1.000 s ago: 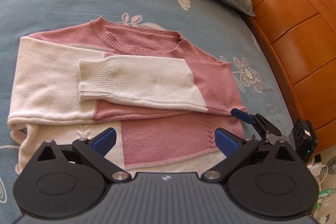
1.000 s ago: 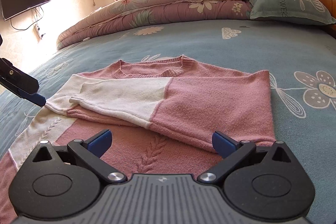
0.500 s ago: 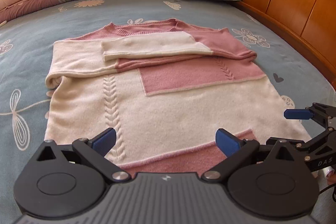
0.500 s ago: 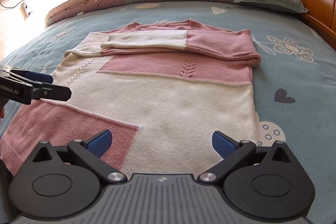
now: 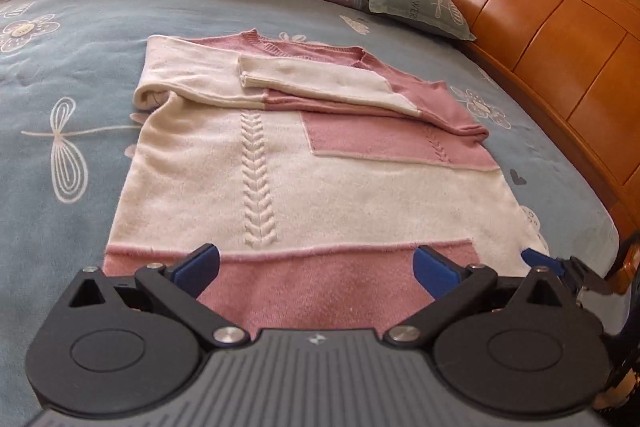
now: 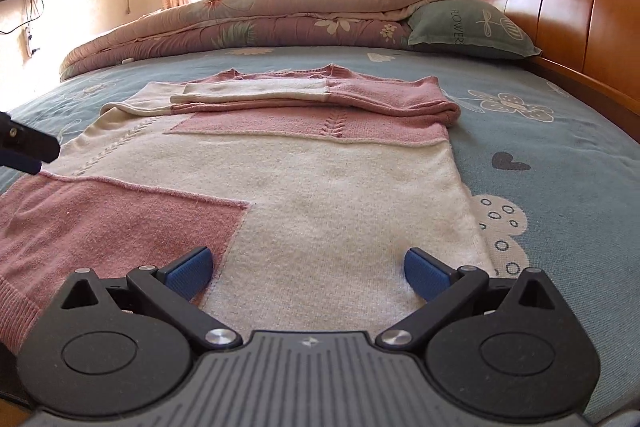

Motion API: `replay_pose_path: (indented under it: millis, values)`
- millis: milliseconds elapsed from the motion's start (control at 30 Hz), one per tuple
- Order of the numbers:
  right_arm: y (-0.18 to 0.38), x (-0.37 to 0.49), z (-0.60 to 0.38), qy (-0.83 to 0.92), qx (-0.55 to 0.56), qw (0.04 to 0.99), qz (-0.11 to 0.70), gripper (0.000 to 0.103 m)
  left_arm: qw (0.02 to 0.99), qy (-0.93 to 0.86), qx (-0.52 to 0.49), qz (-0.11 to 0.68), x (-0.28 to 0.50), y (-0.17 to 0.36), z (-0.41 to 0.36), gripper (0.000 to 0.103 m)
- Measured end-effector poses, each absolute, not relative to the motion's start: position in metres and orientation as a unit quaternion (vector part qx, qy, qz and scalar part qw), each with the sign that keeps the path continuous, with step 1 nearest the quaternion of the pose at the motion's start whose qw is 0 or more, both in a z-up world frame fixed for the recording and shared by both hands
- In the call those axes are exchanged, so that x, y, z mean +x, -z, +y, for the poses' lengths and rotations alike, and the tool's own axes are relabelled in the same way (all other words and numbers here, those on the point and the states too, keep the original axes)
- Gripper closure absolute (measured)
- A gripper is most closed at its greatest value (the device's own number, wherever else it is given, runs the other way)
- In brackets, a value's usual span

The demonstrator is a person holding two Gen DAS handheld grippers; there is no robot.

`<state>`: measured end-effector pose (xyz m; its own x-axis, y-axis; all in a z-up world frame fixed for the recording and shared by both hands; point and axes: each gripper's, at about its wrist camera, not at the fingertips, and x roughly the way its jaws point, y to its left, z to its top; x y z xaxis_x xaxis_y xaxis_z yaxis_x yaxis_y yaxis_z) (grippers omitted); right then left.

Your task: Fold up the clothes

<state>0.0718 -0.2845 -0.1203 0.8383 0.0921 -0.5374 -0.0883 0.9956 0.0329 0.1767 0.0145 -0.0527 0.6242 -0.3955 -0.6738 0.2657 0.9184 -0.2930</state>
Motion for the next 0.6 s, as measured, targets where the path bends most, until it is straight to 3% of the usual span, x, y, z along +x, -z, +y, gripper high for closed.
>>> replay_pose_path:
  millis: [300, 600]
  values:
    - [0.120, 0.073, -0.285, -0.055, -0.003, 0.958, 0.280, 0.000, 0.892, 0.147, -0.114, 0.412, 0.308, 0.051, 0.015, 0.001]
    - [0.120, 0.072, -0.285, -0.059, -0.004, 0.958, 0.279, 0.000, 0.889, 0.103, -0.129, 0.428, 0.317, 0.079, 0.040, 0.003]
